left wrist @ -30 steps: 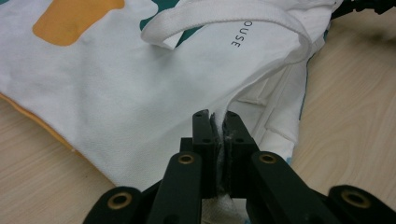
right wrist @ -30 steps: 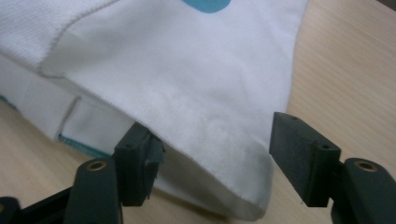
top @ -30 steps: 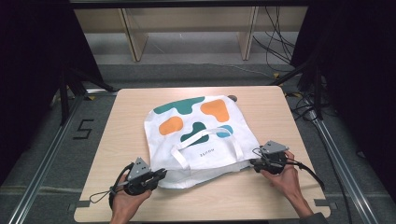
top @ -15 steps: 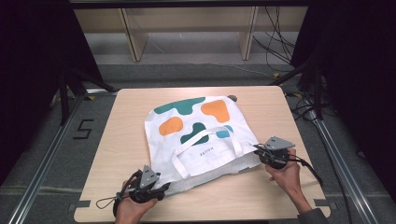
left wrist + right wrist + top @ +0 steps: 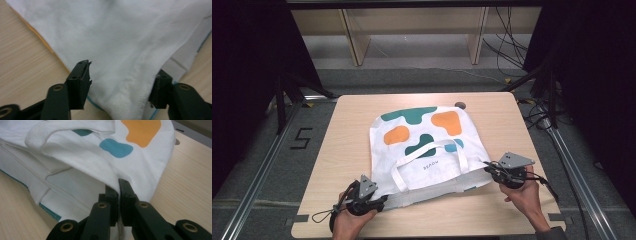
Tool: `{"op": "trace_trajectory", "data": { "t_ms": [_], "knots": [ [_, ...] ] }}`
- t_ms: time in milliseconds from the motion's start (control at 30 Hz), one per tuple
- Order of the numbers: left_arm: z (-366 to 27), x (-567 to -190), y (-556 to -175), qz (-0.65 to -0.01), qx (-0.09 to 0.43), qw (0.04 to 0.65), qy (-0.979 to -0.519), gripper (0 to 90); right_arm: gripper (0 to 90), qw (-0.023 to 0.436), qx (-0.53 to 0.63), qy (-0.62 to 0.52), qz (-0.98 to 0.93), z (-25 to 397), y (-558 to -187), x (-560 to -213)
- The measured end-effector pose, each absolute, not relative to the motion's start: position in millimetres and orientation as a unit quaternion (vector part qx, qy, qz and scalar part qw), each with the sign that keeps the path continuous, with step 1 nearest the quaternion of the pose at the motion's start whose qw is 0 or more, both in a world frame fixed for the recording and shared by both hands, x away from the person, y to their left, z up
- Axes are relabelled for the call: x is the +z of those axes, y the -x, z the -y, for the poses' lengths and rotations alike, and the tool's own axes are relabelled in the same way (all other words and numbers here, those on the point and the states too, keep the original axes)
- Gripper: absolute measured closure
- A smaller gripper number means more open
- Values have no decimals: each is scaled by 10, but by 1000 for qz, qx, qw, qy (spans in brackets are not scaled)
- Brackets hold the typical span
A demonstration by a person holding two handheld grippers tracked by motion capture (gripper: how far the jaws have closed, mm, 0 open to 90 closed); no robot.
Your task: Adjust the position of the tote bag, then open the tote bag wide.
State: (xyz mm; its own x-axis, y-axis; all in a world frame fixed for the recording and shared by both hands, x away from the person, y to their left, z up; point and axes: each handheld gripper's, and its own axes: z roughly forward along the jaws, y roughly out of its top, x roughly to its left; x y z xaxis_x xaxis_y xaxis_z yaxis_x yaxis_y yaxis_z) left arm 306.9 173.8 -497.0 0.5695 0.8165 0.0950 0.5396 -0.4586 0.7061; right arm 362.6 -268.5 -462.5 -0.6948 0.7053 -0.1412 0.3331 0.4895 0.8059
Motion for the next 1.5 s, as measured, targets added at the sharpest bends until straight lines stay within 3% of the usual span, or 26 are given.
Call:
{"op": "trace_trajectory", "data": {
  "t_ms": [67, 133, 300, 400, 533, 733, 767, 833, 1500],
  "knots": [
    [-1731, -4998, -3098, -413, 216, 316, -826, 359, 864, 236, 392, -308, -834, 2685, -3633, -4636],
    [-1713, -5006, -3103, -412, 222, 315, -826, 410, 830, 233, 386, -313, -836, 2666, -3632, -4670],
    [-1705, -4997, -3141, -403, 229, 310, -830, 449, 680, 211, 353, -329, -850, 2666, -3671, -4836],
    [-1703, -4998, -3170, -401, 235, 307, -831, 443, 683, 204, 342, -332, -855, 2666, -3669, -4888],
    [-1669, -5025, -3251, -409, 230, 315, -825, 430, 762, 210, 344, -320, -857, 2680, -3676, -4876],
    [-1671, -5031, -3269, -371, 207, 325, -845, 748, 829, 222, 345, -304, -860, 2679, -3676, -4849],
    [-1661, -5034, -3262, -357, 210, 329, -849, 748, 835, 219, 345, -304, -861, 2675, -3670, -4843],
    [-1651, -5003, -3236, -340, 220, 319, -857, 847, 845, 219, 351, -304, -858, 2679, -3658, -4825],
    [-1812, -4480, -3096, -343, 232, 412, -811, 867, 881, 216, 416, -296, -832, 2727, -3537, -4374]
  ]
}}
